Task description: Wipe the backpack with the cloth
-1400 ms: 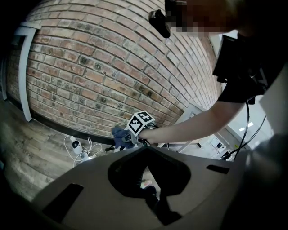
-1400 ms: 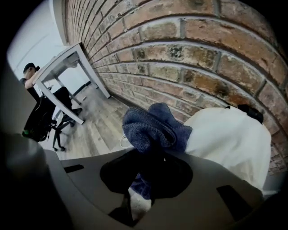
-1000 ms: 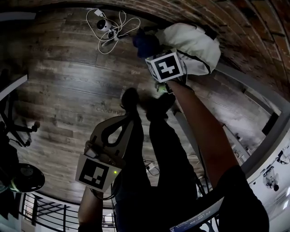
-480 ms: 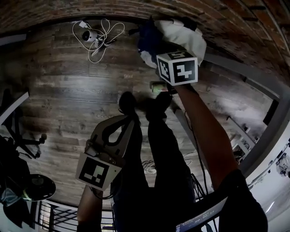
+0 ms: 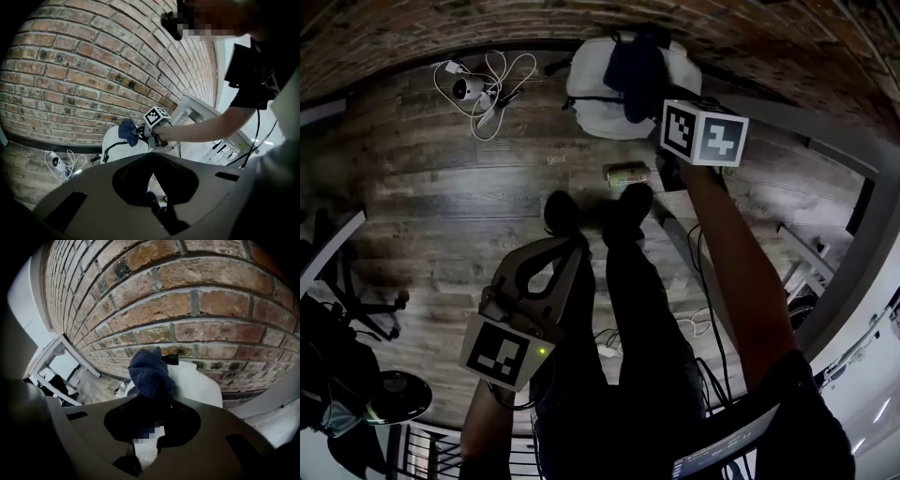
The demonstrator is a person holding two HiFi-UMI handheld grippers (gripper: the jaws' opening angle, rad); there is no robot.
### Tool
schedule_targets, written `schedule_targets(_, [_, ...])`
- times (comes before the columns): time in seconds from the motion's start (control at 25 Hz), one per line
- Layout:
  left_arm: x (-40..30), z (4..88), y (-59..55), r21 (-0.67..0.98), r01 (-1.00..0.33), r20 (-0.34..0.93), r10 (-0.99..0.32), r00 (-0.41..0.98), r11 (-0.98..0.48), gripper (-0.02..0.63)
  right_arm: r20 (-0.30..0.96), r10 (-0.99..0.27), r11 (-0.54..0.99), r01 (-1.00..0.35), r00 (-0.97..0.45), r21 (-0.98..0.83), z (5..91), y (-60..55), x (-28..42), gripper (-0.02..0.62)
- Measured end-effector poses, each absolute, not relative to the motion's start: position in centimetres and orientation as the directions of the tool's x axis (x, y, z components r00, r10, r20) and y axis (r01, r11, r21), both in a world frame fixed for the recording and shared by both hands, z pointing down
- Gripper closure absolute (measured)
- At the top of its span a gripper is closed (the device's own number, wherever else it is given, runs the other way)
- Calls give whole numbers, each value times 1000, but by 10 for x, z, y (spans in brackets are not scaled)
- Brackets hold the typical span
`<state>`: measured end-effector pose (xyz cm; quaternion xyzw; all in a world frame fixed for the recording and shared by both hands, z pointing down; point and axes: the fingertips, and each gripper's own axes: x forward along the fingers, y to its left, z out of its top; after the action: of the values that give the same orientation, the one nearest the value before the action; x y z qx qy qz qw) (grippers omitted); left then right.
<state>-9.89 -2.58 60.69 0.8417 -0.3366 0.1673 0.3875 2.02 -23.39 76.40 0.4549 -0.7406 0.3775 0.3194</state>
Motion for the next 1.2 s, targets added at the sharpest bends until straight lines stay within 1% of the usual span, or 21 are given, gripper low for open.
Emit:
schedule_targets(0.28, [-97, 607, -27, 542, -695, 556, -420, 718, -472, 607, 799, -484, 213, -934, -357, -287, 754, -232, 62, 522])
schedule_targets(0.36, [-97, 606, -28, 547, -691, 556, -412, 722, -472, 607, 809, -491, 179, -946, -323, -269, 752, -230, 79, 522])
schedule_targets(0.48, [-99, 606, -29, 553, -683, 564, -389, 728, -477, 607, 839, -477, 139, -965, -263, -224, 754, -223, 105, 522])
schedule_targets(0.68, [-91, 605, -42, 513, -683, 535, -429, 728, -520, 607, 860, -451, 105, -972, -237, -213, 770, -224, 129, 522])
schedule_targets(0.76, [-85, 605, -41, 512, -674, 529, -423, 736, -533, 607, 868, -444, 80, -974, -224, -210, 774, -222, 138, 522])
schedule_targets(1.0, [-87, 607, -39, 512, -678, 528, -428, 733, -528, 607, 894, -413, -2, -982, -174, -191, 786, -209, 167, 522])
schedule_targets(1.2, [-85, 611, -28, 529, -678, 542, -411, 733, -511, 607, 938, -337, -12, -995, -86, -96, 807, -185, 195, 522])
